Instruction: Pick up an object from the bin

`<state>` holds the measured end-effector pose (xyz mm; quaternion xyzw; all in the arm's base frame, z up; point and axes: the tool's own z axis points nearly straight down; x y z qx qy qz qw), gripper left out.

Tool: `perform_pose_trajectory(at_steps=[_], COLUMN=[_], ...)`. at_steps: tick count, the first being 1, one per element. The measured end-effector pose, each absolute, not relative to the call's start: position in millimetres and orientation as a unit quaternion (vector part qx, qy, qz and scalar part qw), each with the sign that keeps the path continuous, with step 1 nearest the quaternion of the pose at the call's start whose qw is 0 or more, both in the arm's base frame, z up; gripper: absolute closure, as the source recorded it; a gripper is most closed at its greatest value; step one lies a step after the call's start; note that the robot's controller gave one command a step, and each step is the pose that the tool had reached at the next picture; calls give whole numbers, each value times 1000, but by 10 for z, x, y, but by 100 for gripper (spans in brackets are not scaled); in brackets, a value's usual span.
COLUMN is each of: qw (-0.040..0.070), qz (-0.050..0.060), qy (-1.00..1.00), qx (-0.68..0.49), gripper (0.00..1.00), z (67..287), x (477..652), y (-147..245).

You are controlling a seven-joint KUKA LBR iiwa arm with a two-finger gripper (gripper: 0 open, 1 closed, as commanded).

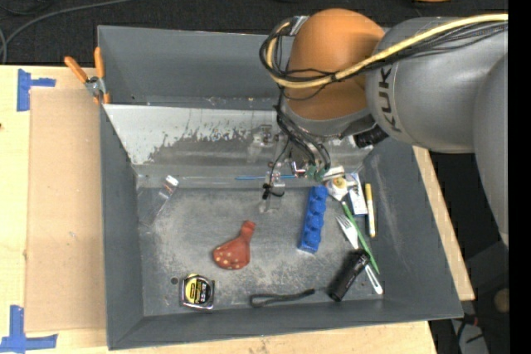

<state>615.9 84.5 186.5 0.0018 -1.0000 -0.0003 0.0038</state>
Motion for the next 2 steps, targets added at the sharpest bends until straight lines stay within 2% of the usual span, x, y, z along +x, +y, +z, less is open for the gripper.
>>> perform_pose_trajectory(at_steps=[1, 2], qw=[0, 1], qz=[-1, -1], qy=[-1000, -996], qx=[1, 89], gripper=[0, 0], z=[1916, 1327], x=[6170, 5915], y=[841, 1036])
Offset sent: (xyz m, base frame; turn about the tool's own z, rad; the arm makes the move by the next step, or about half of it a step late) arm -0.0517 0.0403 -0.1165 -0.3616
